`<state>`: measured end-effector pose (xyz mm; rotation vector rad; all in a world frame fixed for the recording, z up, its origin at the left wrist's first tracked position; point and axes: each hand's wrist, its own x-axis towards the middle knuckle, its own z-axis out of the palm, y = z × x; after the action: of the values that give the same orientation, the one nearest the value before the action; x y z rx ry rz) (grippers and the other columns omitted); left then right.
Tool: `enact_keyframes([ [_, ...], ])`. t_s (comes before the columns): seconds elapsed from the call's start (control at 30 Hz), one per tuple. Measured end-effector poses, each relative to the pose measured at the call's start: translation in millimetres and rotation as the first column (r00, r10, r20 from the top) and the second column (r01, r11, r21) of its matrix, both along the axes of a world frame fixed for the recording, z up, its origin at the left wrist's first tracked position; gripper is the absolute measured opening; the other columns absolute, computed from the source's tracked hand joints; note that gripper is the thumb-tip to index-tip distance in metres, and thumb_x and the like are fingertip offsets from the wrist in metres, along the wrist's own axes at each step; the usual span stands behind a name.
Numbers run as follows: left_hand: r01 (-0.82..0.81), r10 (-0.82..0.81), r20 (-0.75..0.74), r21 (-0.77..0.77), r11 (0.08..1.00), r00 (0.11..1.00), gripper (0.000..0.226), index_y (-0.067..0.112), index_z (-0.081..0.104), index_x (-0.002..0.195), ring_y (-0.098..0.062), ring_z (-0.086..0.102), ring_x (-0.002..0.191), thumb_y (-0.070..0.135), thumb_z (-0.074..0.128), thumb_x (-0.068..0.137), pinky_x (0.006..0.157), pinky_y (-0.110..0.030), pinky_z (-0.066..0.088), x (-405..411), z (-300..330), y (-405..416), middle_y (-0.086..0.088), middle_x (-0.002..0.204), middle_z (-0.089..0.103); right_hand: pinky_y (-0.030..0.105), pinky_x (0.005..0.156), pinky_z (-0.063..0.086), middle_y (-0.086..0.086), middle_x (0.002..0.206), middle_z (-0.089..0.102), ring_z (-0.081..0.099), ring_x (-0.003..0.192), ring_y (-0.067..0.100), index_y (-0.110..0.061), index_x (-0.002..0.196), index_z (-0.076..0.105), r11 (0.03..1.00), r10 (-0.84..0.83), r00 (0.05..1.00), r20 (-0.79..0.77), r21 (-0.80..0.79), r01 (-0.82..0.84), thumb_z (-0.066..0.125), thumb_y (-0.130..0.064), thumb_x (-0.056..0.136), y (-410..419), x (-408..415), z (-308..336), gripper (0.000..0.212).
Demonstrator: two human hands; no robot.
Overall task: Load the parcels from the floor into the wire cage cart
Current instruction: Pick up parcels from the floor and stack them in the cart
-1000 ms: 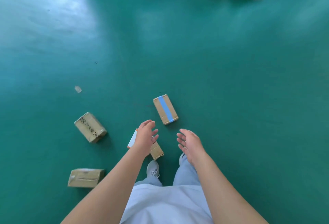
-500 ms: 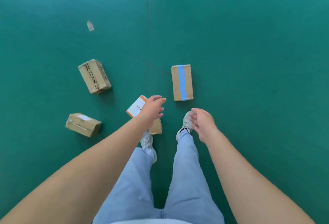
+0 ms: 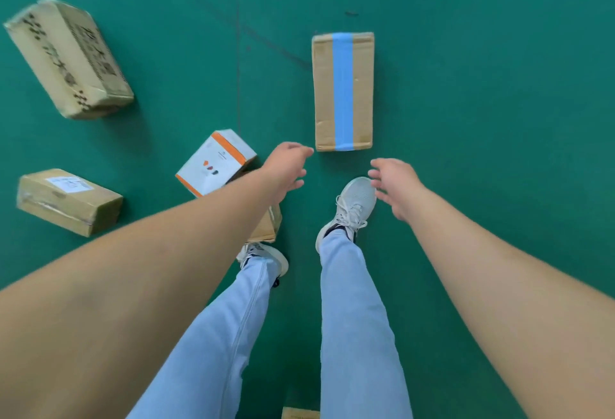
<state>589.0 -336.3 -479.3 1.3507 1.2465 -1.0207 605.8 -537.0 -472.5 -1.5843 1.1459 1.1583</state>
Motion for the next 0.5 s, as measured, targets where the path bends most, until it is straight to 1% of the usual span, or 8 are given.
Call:
enact_keyframes([
  [0.07,0.014,-0.014,-0.001,0.002,1.0,1.0,0.044,0.026,0.049,0.142,-0.018,0.06,0.111,0.038,0.058,0.101,0.087,-0.034,0.057,5,-45,-3,0.0,0.131,0.055,0.045,0.106,0.05,-0.001,0.103,0.06,0.062,0.102,0.023,-0.014,0.122,0.06,0.998,0.058,0.998,-0.012,-0.008,-0.059,0.056,-0.028,0.102,-4,5,-42,0.024],
  [0.13,0.024,-0.024,0.0,0.007,1.0,1.0,0.051,0.028,0.043,0.149,-0.017,0.059,0.114,0.037,0.057,0.101,0.093,-0.036,0.057,13,-89,-9,0.001,0.133,0.054,0.047,0.109,0.048,-0.002,0.106,0.058,0.06,0.116,0.028,-0.019,0.119,0.057,0.994,0.105,0.995,-0.002,-0.027,-0.105,0.055,-0.027,0.102,-9,12,-82,0.02],
  [0.2,0.028,-0.028,0.002,0.005,1.0,1.0,0.06,0.029,0.035,0.156,-0.02,0.054,0.123,0.036,0.058,0.1,0.101,-0.039,0.055,17,-122,-14,0.001,0.143,0.049,0.047,0.113,0.043,-0.001,0.127,0.055,0.053,0.124,0.026,-0.021,0.131,0.053,0.99,0.138,0.99,0.025,-0.027,-0.138,0.054,-0.029,0.101,-11,17,-111,0.031],
  [0.27,0.042,-0.042,0.001,-0.004,0.999,0.999,0.069,0.029,0.025,0.161,-0.022,0.051,0.124,0.035,0.057,0.101,0.106,-0.041,0.051,22,-161,-22,0.0,0.153,0.042,0.048,0.116,0.038,-0.002,0.155,0.041,0.046,0.136,0.026,-0.024,0.154,0.037,0.986,0.168,0.985,0.043,-0.028,-0.167,0.053,-0.032,0.099,-12,22,-148,0.057],
  [0.3,0.045,-0.045,-0.006,-0.008,0.999,0.999,0.072,0.029,0.02,0.163,-0.023,0.05,0.12,0.036,0.056,0.101,0.107,-0.041,0.049,22,-176,-25,0.0,0.156,0.039,0.049,0.117,0.036,-0.003,0.162,0.033,0.043,0.14,0.028,-0.026,0.159,0.028,0.985,0.17,0.984,0.046,-0.025,-0.169,0.053,-0.033,0.099,-12,23,-162,0.065],
  [0.37,0.058,-0.058,-0.018,-0.014,0.998,0.998,0.075,0.025,0.016,0.164,-0.023,0.047,0.117,0.036,0.055,0.102,0.105,-0.038,0.046,21,-199,-30,0.0,0.157,0.037,0.05,0.119,0.034,-0.005,0.168,0.022,0.037,0.146,0.028,-0.029,0.162,0.018,0.986,0.168,0.985,0.049,-0.005,-0.168,0.053,-0.035,0.099,-10,23,-187,0.073],
  [0.43,0.07,-0.071,-0.029,-0.037,0.997,0.997,0.072,0.022,0.021,0.163,-0.024,0.045,0.132,0.039,0.057,0.102,0.11,-0.041,0.041,18,-212,-34,0.0,0.16,0.036,0.05,0.12,0.033,-0.006,0.169,0.02,0.034,0.149,0.026,-0.029,0.163,0.016,0.986,0.167,0.985,0.04,0.013,-0.168,0.054,-0.036,0.099,-7,20,-201,0.075],
  [0.5,0.057,-0.059,-0.039,-0.052,0.997,0.997,0.074,0.021,0.024,0.161,-0.024,0.039,0.143,0.044,0.059,0.1,0.117,-0.045,0.035,15,-212,-33,0.001,0.162,0.034,0.049,0.118,0.036,-0.003,0.166,0.026,0.037,0.145,0.024,-0.027,0.162,0.02,0.987,0.16,0.986,0.041,0.005,-0.16,0.056,-0.038,0.099,-4,16,-202,0.074],
])
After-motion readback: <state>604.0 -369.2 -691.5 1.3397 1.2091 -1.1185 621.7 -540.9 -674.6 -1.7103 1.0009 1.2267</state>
